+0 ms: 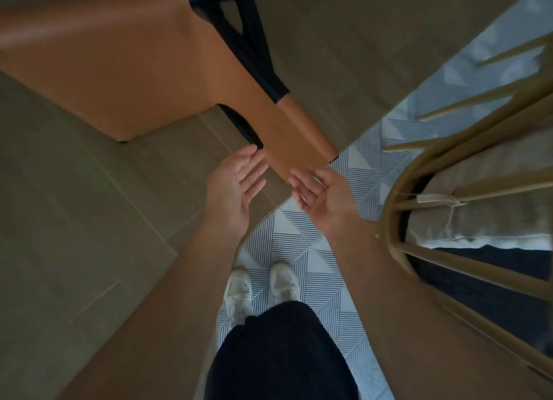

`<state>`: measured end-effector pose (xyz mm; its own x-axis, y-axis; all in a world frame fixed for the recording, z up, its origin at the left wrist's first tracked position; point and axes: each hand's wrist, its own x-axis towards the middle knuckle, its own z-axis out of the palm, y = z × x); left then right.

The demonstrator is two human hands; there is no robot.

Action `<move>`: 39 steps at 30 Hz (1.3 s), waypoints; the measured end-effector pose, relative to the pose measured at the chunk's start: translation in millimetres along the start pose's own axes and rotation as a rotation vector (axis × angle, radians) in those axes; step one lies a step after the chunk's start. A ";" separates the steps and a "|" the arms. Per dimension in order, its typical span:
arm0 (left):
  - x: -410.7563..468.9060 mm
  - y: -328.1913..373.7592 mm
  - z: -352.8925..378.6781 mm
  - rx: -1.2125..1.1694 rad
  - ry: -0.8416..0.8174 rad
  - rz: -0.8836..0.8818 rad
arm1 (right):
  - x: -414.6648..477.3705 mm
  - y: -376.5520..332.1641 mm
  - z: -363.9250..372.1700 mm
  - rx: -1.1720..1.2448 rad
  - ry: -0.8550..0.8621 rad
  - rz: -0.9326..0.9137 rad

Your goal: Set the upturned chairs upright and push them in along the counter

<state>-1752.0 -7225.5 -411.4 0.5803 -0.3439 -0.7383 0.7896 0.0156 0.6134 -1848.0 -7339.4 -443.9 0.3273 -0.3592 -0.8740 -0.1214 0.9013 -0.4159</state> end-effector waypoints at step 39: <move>351.5 -294.4 15.8 1.039 -0.101 0.362 | 333.6 60.6 -88.9 -0.858 0.125 -0.758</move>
<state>-1783.7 -7365.8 -847.1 0.6872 -0.5539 -0.4701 -0.0029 -0.6491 0.7607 -1829.4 -7426.2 -783.0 0.4994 -0.8030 -0.3253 -0.5468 -0.0009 -0.8373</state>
